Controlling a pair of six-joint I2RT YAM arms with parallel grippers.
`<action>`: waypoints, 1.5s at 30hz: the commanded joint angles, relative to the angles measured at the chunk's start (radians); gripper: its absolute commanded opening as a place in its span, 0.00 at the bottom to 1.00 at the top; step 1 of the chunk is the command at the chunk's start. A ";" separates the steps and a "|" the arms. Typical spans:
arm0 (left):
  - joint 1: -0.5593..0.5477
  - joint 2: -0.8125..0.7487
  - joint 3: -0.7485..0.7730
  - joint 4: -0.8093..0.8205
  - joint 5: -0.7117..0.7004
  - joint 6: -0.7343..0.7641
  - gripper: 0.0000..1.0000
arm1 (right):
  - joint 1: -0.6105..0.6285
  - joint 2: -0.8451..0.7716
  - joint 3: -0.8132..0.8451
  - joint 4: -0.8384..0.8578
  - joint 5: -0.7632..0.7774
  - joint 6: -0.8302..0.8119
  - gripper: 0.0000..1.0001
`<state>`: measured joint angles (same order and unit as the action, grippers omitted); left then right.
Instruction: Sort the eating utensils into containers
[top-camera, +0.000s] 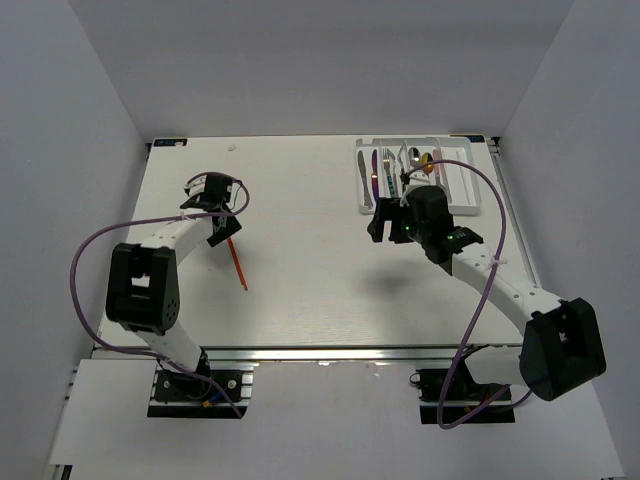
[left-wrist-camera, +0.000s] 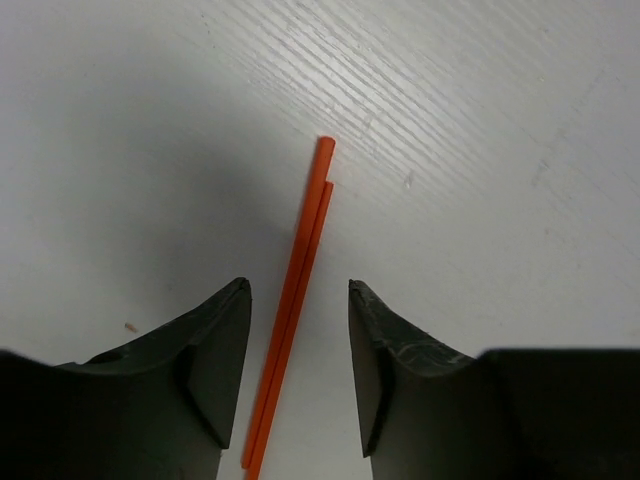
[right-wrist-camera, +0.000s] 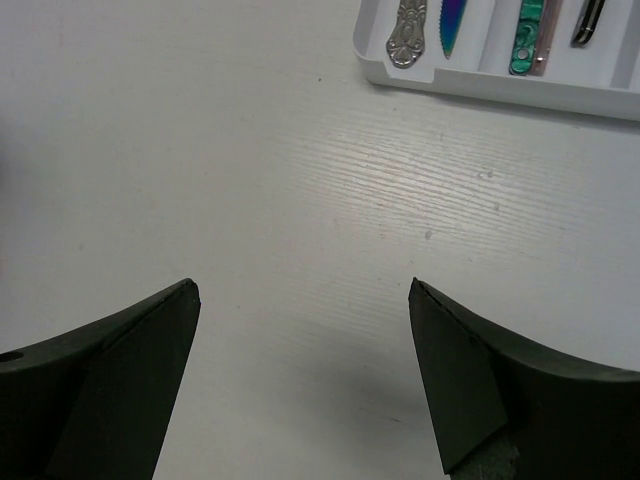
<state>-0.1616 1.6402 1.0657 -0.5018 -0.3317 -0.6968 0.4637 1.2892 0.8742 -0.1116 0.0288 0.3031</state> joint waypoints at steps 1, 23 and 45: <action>0.034 0.075 0.088 0.020 -0.007 -0.017 0.52 | 0.019 -0.019 0.003 0.046 -0.020 0.016 0.89; 0.053 0.285 0.217 -0.010 -0.055 -0.026 0.38 | 0.124 0.082 0.026 0.043 0.020 -0.007 0.89; 0.062 0.132 0.110 -0.073 -0.113 -0.083 0.00 | 0.125 0.058 -0.004 0.093 -0.020 0.016 0.89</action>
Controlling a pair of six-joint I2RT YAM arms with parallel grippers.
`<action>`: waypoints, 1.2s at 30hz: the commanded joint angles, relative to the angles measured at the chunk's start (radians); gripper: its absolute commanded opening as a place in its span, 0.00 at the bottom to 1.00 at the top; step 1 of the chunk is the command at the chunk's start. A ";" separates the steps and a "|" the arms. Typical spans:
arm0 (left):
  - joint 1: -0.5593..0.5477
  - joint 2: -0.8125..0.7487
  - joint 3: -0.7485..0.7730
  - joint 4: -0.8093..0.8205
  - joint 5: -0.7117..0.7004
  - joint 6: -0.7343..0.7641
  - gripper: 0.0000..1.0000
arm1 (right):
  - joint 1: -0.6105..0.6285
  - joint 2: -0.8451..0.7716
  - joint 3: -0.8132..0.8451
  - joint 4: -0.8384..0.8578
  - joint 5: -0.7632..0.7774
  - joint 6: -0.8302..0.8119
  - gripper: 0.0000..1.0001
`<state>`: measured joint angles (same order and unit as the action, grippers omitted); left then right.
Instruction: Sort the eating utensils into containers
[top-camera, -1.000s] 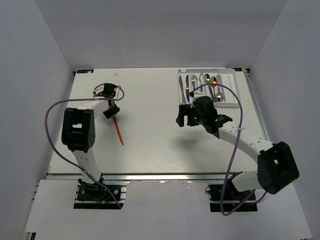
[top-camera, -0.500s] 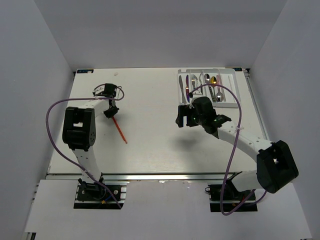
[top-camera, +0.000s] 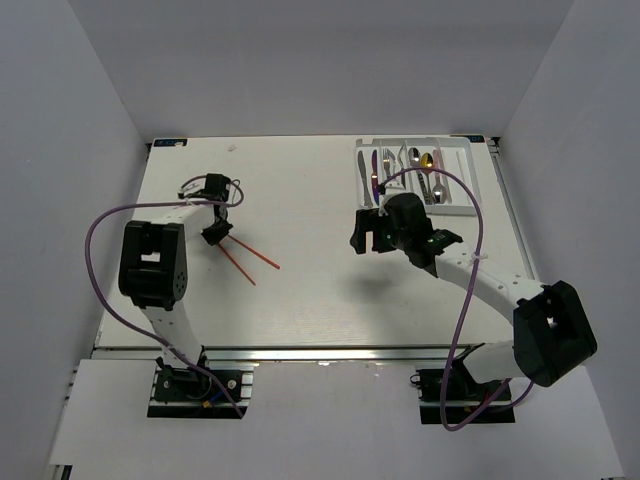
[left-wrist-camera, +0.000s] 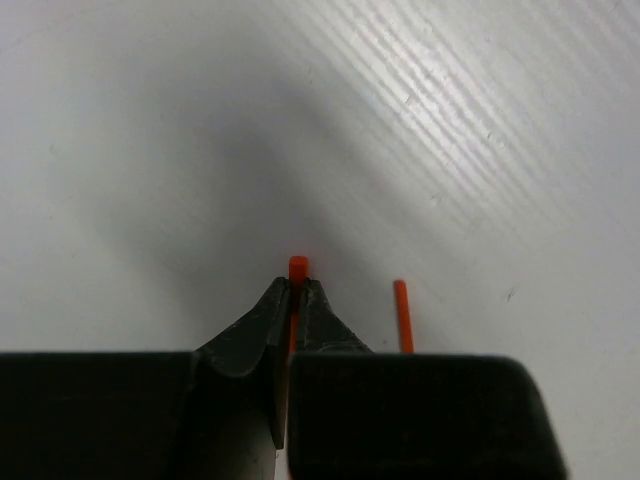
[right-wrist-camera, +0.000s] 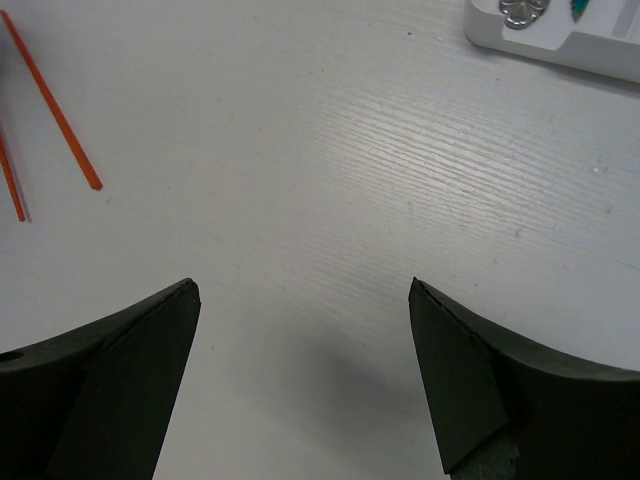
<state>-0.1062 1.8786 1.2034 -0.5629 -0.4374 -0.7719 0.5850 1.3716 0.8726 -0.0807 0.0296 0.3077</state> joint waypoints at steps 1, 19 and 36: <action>0.007 -0.124 -0.037 0.001 0.018 0.000 0.00 | 0.004 -0.017 -0.004 0.070 -0.080 0.019 0.89; -0.127 -0.619 -0.338 0.440 0.647 0.054 0.00 | 0.156 0.242 0.124 0.437 -0.472 0.348 0.81; -0.224 -0.645 -0.387 0.615 0.769 -0.053 0.00 | 0.216 0.363 0.282 0.443 -0.372 0.384 0.54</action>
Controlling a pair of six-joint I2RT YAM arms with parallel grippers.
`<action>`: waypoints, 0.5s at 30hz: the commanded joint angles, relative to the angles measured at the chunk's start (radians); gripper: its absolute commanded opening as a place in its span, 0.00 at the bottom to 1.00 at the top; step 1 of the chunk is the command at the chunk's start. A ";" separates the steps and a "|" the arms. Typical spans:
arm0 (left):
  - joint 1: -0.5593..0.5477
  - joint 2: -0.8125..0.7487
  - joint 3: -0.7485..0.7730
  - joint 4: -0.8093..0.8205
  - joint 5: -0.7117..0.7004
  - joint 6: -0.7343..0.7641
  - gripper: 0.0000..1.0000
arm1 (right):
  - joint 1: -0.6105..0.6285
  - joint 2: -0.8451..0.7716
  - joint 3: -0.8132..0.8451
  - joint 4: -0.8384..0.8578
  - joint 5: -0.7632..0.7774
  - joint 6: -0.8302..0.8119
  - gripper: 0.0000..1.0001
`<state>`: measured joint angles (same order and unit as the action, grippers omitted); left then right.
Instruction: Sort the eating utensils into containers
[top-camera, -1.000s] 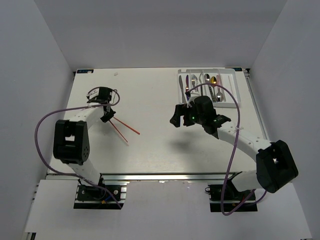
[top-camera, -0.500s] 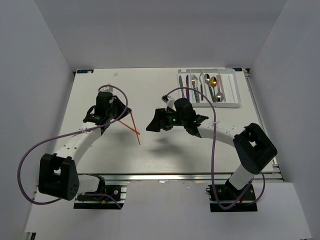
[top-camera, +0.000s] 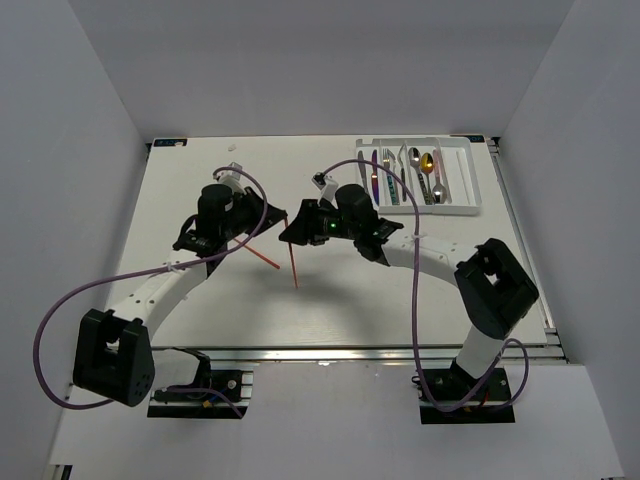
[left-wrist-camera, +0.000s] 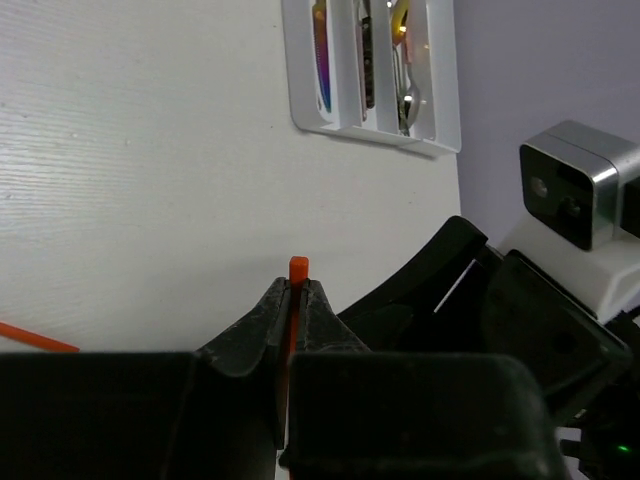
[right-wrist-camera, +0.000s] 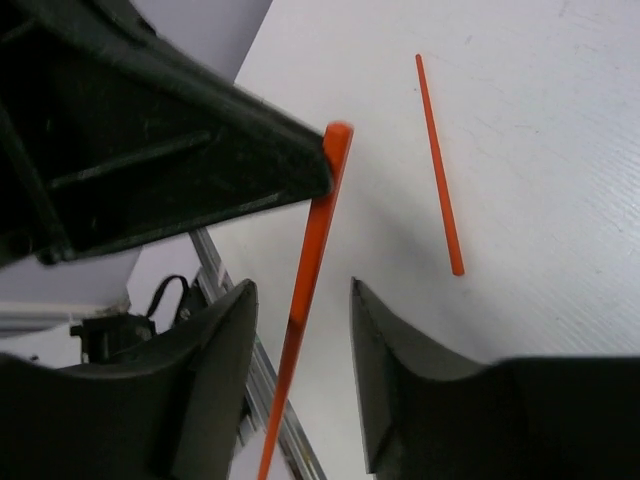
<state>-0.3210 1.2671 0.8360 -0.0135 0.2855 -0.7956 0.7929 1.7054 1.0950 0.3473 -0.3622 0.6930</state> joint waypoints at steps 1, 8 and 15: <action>-0.009 -0.035 -0.026 0.069 0.049 -0.033 0.00 | 0.009 0.037 0.071 0.009 0.019 -0.004 0.45; -0.009 -0.048 0.062 -0.143 -0.095 0.027 0.95 | 0.003 0.027 0.109 -0.057 0.071 -0.093 0.00; -0.009 -0.101 0.282 -0.568 -0.578 0.174 0.98 | -0.316 0.029 0.266 -0.428 0.268 -0.432 0.00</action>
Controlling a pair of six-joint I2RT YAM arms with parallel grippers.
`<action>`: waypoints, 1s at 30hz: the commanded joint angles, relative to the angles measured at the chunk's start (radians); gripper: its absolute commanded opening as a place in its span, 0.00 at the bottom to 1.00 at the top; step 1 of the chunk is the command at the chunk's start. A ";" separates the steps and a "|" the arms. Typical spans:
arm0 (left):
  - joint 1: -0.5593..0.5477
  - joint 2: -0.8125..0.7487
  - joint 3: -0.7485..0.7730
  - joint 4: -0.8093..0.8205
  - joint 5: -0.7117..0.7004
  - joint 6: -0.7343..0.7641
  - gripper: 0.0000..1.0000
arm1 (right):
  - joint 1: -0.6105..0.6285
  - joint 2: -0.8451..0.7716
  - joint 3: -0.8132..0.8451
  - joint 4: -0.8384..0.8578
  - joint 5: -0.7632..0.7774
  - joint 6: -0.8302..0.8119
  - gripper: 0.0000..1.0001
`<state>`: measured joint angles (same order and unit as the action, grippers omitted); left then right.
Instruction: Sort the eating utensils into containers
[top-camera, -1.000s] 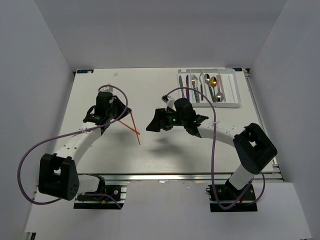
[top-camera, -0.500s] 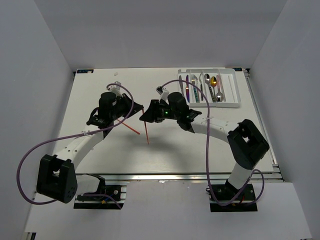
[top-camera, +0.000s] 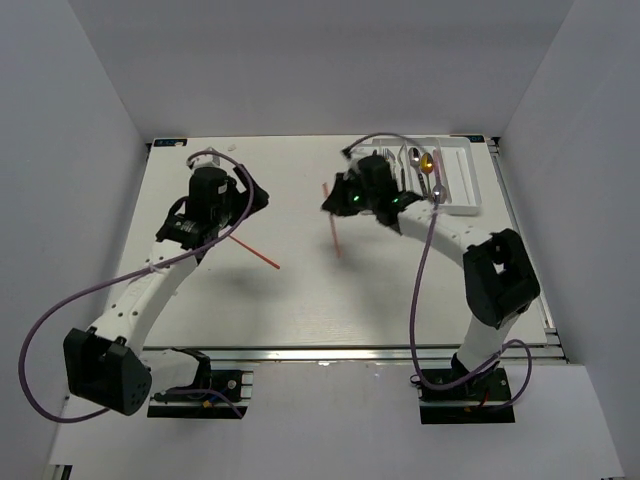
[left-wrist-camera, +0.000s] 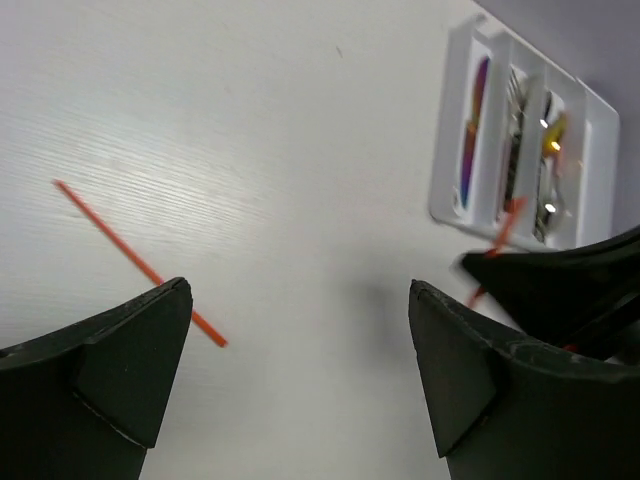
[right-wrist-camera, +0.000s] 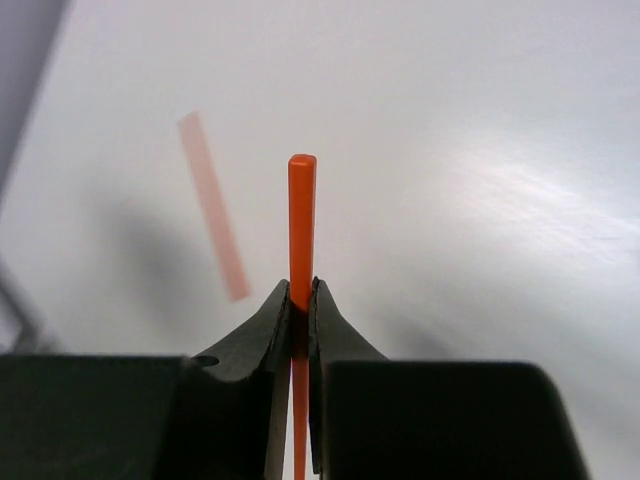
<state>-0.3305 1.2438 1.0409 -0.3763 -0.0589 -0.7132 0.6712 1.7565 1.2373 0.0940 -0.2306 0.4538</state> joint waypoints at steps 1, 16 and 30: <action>0.001 -0.090 0.079 -0.216 -0.252 0.113 0.98 | -0.246 -0.002 0.169 -0.257 0.163 -0.229 0.00; 0.001 -0.136 -0.162 -0.161 -0.153 0.225 0.98 | -0.653 0.489 0.834 -0.226 0.481 -0.750 0.00; 0.001 -0.145 -0.156 -0.173 -0.205 0.232 0.98 | -0.659 0.555 0.683 -0.036 0.467 -0.725 0.00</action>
<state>-0.3294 1.1255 0.8742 -0.5602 -0.2508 -0.4862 0.0154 2.3260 1.8992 -0.0322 0.2359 -0.2878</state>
